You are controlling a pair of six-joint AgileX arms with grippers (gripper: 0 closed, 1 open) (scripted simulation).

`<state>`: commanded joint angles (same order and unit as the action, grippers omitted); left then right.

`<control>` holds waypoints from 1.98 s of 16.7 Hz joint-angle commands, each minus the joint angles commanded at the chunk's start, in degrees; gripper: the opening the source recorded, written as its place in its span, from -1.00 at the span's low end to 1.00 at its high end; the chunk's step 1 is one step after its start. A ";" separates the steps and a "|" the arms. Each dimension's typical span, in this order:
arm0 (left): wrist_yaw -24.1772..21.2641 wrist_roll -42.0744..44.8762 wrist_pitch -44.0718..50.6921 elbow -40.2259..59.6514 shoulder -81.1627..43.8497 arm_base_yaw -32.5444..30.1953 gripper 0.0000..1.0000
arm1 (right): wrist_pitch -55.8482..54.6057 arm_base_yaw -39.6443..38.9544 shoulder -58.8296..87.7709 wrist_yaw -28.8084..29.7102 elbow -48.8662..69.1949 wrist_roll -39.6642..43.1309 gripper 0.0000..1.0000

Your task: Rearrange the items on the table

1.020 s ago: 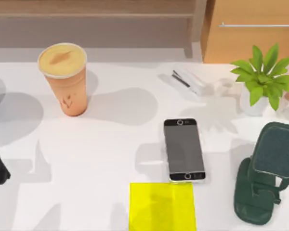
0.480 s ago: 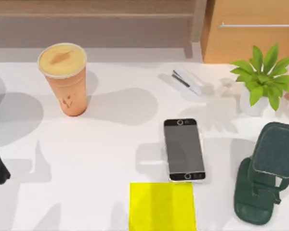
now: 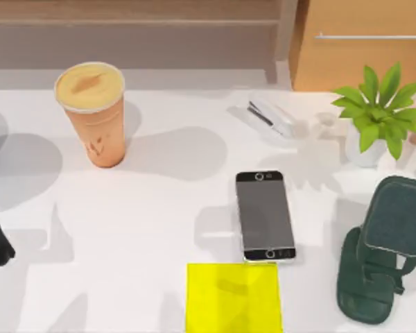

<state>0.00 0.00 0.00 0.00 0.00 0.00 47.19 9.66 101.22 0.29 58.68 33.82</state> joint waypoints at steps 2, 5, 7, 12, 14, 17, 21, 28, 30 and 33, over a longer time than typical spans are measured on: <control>0.00 0.00 0.00 0.00 0.00 0.00 1.00 | -4.60 0.03 1.96 0.01 -2.57 0.00 1.00; 0.00 0.00 0.00 0.00 0.00 0.00 1.00 | -7.07 0.05 3.18 0.01 -4.16 0.00 1.00; 0.00 0.00 0.00 0.00 0.00 0.00 1.00 | -7.07 0.05 3.18 0.01 -4.16 0.00 1.00; 0.00 0.00 0.00 0.00 0.00 0.00 1.00 | -7.07 0.05 3.18 0.01 -4.16 0.00 0.40; 0.00 0.00 0.00 0.00 0.00 0.00 1.00 | -7.07 0.05 3.18 0.01 -4.16 0.00 0.10; 0.00 0.00 0.00 0.00 0.00 0.00 1.00 | -7.07 0.05 3.18 0.01 -4.16 0.00 -0.36; 0.00 0.00 0.00 0.00 0.00 0.00 1.00 | -7.07 0.05 3.18 0.01 -4.16 0.00 -0.96; 0.00 0.00 0.00 0.00 0.00 0.00 1.00 | -7.07 0.05 3.18 0.01 -4.16 0.00 -1.00; 0.00 0.00 0.00 0.00 0.00 0.00 1.00 | -6.07 -0.12 1.95 -0.65 -3.80 -0.52 -1.00; 0.00 0.00 0.00 0.00 0.00 0.00 1.00 | -3.80 -0.06 0.81 -0.65 -1.68 -0.36 -1.00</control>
<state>0.00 0.00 0.00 0.00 0.00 0.00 43.39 9.60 102.03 -0.36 56.99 33.46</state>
